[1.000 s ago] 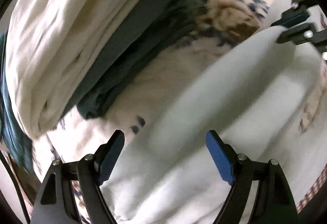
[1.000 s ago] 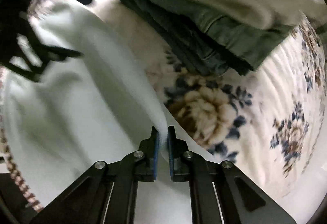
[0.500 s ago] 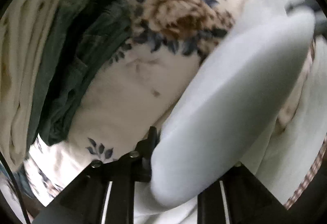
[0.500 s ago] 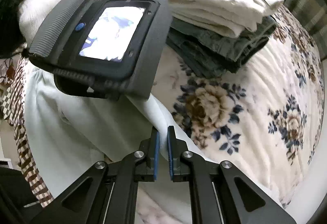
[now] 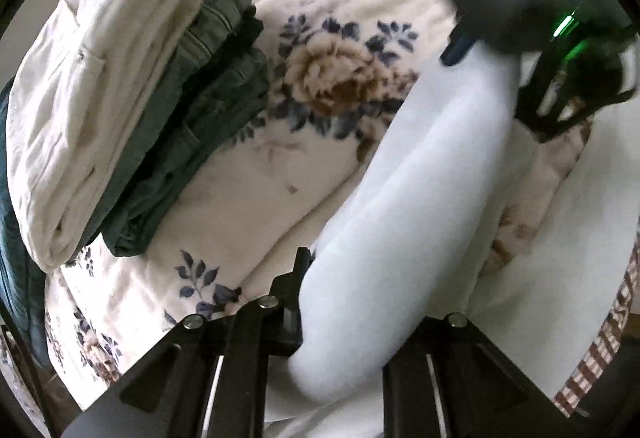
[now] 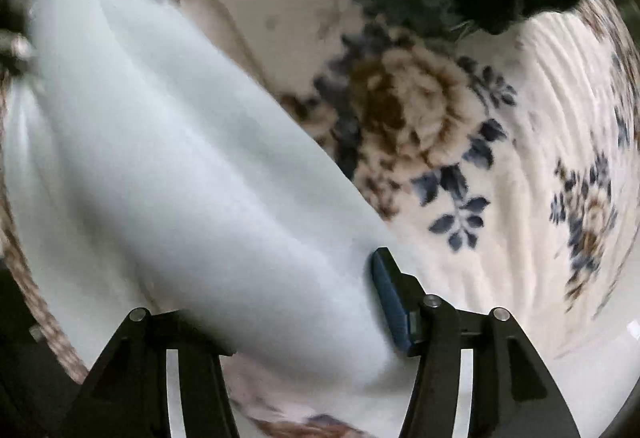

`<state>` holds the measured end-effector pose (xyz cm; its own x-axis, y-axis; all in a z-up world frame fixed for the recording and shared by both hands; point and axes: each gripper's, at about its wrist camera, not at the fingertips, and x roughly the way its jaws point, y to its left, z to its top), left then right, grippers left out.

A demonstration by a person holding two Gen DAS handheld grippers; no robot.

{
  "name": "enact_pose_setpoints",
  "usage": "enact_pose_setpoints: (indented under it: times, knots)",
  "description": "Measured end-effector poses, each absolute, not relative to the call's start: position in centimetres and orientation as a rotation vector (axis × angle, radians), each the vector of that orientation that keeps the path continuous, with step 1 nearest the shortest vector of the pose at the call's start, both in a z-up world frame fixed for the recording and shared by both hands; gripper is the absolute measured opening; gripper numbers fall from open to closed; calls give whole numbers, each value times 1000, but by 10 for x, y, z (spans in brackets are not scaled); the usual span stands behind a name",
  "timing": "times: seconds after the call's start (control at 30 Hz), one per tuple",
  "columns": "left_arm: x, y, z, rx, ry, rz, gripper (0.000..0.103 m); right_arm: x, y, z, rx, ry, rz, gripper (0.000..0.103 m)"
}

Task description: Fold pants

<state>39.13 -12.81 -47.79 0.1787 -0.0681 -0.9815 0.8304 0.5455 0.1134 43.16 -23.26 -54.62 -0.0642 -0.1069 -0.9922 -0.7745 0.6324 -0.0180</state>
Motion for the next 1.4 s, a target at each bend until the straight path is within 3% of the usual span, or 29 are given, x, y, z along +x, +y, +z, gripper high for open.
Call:
enact_pose_setpoints:
  times: [0.03, 0.07, 0.1, 0.27, 0.53, 0.73, 0.93, 1.1, 1.2, 1.3, 1.33, 1.37, 1.4]
  knots:
    - [394, -128, -477, 770, 1226, -734, 12, 431, -234, -549, -793, 1559, 627, 50]
    - [397, -127, -477, 779, 1225, -738, 11, 431, -237, -549, -800, 1559, 615, 28]
    - [396, -126, -476, 788, 1209, -731, 12, 431, -240, -547, -785, 1564, 604, 20]
    - [385, -120, -463, 780, 1204, -703, 12, 419, -260, -500, -663, 1506, 565, 12]
    - [330, -103, -424, 602, 1233, -608, 12, 340, -265, -421, -421, 1457, 431, 10]
    - [255, -86, -420, 502, 1345, -535, 12, 237, -255, -418, -269, 1510, 362, 10]
    - [174, -72, -475, 436, 1509, -485, 12, 150, -249, -456, -134, 1594, 284, 10]
    - [136, -64, -545, 399, 1653, -448, 15, 105, -232, -513, -221, 1689, 258, 12]
    - [132, -64, -563, 398, 1692, -428, 17, 99, -225, -532, -253, 1735, 233, 17]
    - [134, -64, -539, 373, 1655, -399, 23, 103, -227, -514, -204, 1741, 231, 22]
    - [134, -62, -531, 361, 1654, -387, 24, 104, -230, -503, -164, 1736, 246, 39]
    - [133, -60, -522, 346, 1646, -382, 28, 104, -232, -494, -128, 1738, 258, 71]
    - [130, -57, -511, 336, 1631, -372, 30, 104, -235, -483, -89, 1742, 268, 85]
